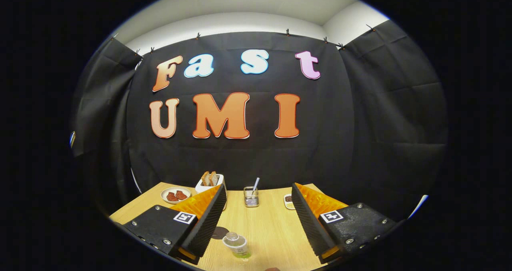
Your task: Take the bottle from table, then pour the juice into the cup, finally place the bottle on the coaster
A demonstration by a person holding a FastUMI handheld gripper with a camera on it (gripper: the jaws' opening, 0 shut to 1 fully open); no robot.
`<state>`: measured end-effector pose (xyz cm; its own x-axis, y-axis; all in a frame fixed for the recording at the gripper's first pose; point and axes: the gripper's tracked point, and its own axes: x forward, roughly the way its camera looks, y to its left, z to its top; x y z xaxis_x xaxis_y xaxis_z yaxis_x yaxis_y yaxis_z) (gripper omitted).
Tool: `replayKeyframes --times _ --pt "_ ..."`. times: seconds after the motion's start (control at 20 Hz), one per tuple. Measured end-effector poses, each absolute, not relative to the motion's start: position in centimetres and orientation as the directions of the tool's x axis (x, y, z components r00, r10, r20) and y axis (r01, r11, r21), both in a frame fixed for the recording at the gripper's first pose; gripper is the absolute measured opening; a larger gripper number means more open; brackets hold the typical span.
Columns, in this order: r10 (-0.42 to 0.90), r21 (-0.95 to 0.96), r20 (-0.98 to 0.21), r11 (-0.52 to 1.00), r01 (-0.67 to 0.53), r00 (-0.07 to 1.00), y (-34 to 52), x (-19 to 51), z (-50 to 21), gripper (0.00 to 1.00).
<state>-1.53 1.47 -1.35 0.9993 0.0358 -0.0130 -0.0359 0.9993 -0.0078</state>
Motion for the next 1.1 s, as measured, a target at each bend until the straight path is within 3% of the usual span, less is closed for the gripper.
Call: replayKeyframes --times 0.6,1.1 --pt "0.147 0.017 -0.140 0.989 -0.146 0.979 6.1 0.0 -10.0 0.97" --pt "0.144 -0.016 -0.289 0.988 -0.155 0.946 5.8 0.9 -19.3 0.98"
